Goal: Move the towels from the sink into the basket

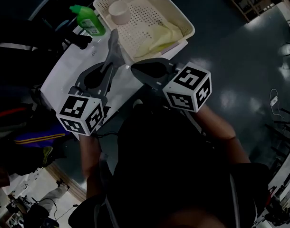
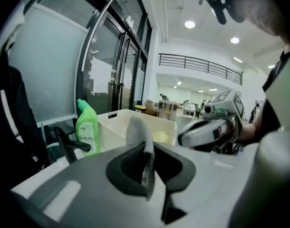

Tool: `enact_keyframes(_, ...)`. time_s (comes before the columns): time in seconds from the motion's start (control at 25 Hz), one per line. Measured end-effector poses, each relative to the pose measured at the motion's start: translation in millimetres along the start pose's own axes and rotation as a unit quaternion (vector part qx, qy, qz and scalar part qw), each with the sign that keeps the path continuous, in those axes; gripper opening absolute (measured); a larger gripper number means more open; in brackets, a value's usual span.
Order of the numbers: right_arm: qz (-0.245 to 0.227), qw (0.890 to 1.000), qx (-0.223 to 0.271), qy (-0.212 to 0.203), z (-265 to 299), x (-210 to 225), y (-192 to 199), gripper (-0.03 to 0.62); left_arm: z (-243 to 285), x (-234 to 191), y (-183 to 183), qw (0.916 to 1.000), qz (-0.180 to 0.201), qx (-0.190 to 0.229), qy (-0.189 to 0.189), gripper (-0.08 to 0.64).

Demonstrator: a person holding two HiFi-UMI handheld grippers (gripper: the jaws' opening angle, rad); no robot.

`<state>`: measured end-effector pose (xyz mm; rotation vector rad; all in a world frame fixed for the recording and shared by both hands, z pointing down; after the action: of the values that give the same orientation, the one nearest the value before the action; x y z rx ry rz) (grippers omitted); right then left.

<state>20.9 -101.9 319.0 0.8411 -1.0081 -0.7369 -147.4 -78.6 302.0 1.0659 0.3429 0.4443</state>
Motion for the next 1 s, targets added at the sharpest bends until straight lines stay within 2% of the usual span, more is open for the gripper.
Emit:
enact_keyframes(0.32,-0.014,0.998,0.037,0.051,-31.9,21.5,-24.3,0.000,24.5,13.8,-39.3,0.9983,0.037,0.031,0.033,0.025)
enact_keyframes(0.64,-0.014,0.994,0.054,0.096,-60.0,43.8,-31.5,0.000,69.2,31.6,-64.3,0.9939,0.087,0.028,0.063,0.025)
enact_keyframes(0.84,-0.014,0.991,0.062,0.115,-69.4,60.1,-37.6,0.000,99.0,31.3,-78.2,0.9918,0.095,0.027,0.081,0.025)
enact_keyframes(1.0,-0.007,0.990,0.063,0.126,-72.6,76.7,-43.0,-0.001,122.8,25.2,-80.2,0.9925,0.087,0.014,0.085,0.025)
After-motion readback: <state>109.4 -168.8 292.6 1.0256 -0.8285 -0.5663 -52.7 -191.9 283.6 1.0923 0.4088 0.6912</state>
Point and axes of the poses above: the fingertips, and each gripper's own axes: z forward along the fingers, x to its right, y out of its underside, the point moved 8 cm from there along -z, backward along the fingers, and after that the axes turned 2 degrees about z, right-handed, at the moved point
